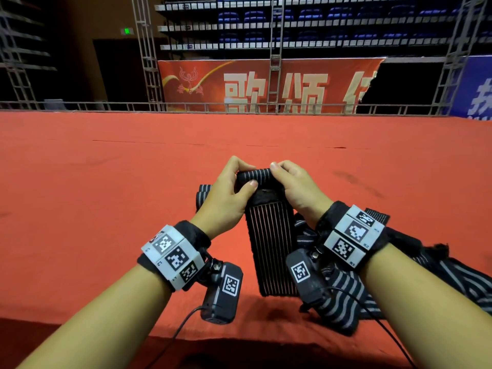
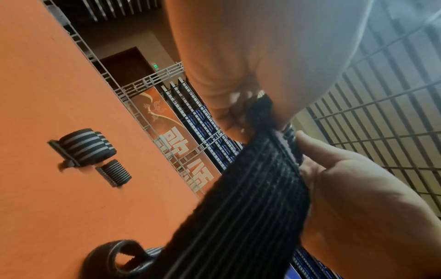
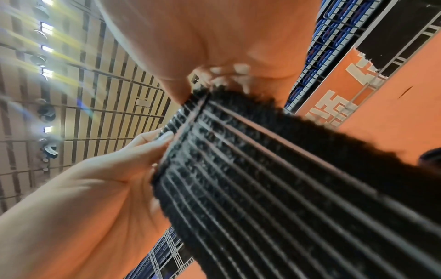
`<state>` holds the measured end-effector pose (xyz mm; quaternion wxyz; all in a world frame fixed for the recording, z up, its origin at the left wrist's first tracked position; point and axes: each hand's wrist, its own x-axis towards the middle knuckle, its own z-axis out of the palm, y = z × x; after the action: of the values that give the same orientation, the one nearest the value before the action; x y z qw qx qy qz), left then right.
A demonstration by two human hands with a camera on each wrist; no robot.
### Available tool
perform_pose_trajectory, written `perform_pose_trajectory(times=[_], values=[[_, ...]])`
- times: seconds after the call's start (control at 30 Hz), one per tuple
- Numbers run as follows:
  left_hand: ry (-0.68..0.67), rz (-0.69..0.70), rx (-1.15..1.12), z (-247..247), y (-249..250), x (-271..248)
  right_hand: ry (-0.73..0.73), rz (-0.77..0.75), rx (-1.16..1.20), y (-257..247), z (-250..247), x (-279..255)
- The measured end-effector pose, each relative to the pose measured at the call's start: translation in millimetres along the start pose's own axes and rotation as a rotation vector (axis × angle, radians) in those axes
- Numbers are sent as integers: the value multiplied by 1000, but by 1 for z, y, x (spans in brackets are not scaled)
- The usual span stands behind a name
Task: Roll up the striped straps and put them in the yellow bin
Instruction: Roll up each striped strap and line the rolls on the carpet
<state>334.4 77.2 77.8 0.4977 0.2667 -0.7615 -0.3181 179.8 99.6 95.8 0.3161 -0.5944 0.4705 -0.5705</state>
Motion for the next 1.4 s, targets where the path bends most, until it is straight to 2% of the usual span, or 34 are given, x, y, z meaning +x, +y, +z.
perform_pose_trajectory(times=[0.17, 0.27, 0.33, 0.47, 0.53, 0.67, 0.83, 1.0, 1.17, 1.3, 1.4], values=[[18, -78, -65, 4, 3, 0, 45, -117, -80, 3, -1, -1], [52, -22, -43, 2, 0, 2, 13, -46, -24, 1, 4, -5], [31, -16, -30, 2, -3, 2, -1, -12, -69, 1, 3, -4], [2, -147, -111, 5, -8, -1, -34, -108, -145, 3, -2, -3], [17, -123, -100, 4, -9, 0, -34, -114, -128, 5, -1, -5], [1, -45, -61, 3, -8, 3, -7, 27, -58, 8, -1, -6], [-2, -167, -176, 10, -9, -1, 32, -102, -60, 11, -5, -7], [-29, -97, -163, 7, -10, 1, 5, 13, -43, 17, -6, -6], [28, -187, -167, 13, -12, 0, -36, -110, -101, 20, -8, -7], [38, -103, -89, 10, -13, 0, -30, 0, -125, 19, -4, -8], [7, -130, -101, 11, -14, -1, 16, -61, -158, 20, -6, -6]])
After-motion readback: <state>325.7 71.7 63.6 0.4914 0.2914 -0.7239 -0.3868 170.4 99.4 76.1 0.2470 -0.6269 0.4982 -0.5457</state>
